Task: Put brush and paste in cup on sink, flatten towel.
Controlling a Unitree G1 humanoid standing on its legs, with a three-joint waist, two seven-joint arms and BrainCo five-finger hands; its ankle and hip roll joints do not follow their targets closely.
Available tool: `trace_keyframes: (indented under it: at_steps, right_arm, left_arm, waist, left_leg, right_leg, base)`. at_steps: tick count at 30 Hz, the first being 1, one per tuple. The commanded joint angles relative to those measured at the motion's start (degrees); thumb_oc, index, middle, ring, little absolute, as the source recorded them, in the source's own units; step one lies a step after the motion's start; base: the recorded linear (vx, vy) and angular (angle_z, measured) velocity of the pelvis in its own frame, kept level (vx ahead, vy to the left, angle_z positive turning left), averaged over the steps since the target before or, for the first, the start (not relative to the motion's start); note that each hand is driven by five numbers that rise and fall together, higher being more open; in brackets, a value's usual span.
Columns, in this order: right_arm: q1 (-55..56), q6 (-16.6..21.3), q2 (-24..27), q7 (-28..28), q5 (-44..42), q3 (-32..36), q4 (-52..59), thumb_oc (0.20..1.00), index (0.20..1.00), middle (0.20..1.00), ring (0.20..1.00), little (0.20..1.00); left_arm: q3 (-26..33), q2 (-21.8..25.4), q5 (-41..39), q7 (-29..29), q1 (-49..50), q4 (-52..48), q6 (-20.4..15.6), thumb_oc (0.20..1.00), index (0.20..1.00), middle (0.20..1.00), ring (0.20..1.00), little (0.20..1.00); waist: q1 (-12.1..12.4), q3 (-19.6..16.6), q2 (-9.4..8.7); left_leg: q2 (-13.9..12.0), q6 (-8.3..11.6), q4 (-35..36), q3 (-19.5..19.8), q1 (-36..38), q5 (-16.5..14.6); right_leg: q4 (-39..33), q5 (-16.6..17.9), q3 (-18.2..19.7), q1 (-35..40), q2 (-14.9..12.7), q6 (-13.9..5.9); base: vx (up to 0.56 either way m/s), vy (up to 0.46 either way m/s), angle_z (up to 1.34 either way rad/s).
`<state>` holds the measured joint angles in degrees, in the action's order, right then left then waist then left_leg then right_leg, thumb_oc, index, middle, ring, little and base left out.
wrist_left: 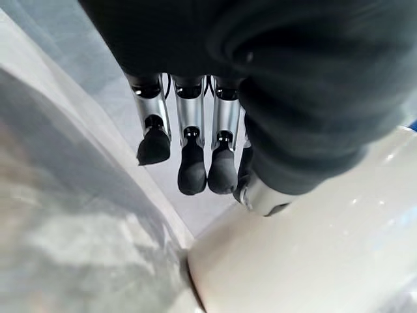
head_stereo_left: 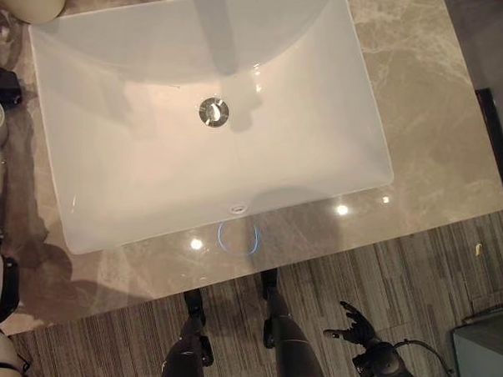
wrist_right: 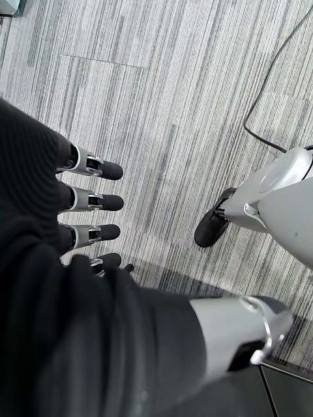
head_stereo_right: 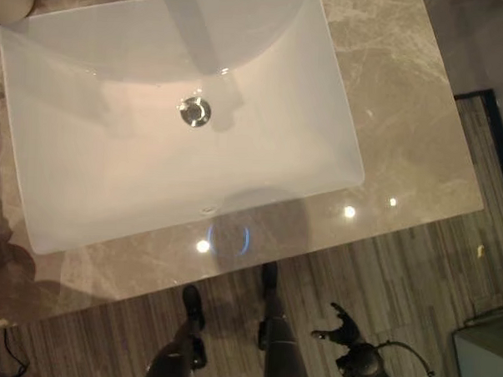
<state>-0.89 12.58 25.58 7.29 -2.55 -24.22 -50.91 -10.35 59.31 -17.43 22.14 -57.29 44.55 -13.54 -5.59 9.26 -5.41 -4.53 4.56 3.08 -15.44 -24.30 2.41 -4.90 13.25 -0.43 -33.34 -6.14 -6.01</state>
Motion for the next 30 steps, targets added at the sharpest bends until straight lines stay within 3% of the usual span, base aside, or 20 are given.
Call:
trace_keyframes:
  at_steps: [1,17,30]
  right_arm:
    - [-0.42,0.17,0.77,-0.09,-0.45,0.46,-1.49,1.000,1.000,1.000,1.000,1.000]
    - [-0.04,0.13,0.76,-0.79,-0.22,0.92,-1.61,1.000,1.000,1.000,1.000,1.000]
    - [0.80,-0.46,1.24,-1.25,0.15,0.59,-1.79,1.000,1.000,1.000,1.000,1.000]
  left_arm:
    - [-4.56,-2.32,3.68,-0.95,1.89,5.53,2.91,0.200,0.200,0.200,0.200,0.200]
    - [3.67,0.50,6.96,0.44,11.01,6.40,5.09,0.200,0.200,0.200,0.200,0.200]
    - [1.55,-0.64,7.93,0.20,8.04,8.36,5.90,0.200,0.200,0.200,0.200,0.200]
  waist:
    - [-1.78,3.64,0.86]
    - [-0.70,2.90,1.27]
    - [-1.26,3.22,1.14]
  left_leg:
    - [2.36,-2.12,-5.08,2.98,-4.77,0.98]
    - [2.42,-2.08,-5.40,3.33,-4.15,0.50]
    - [2.21,-1.91,-6.10,2.79,-4.14,0.37]
  right_leg:
    - [-0.10,-2.06,1.10,5.34,0.57,-2.66]
    - [-0.10,-2.57,0.55,6.25,0.56,-2.21]
    - [-0.10,-2.40,1.25,6.01,0.93,-1.96]
  base:
    - [0.00,0.000,0.00]
    - [0.00,0.000,0.00]
    - [0.00,-0.002,-0.01]
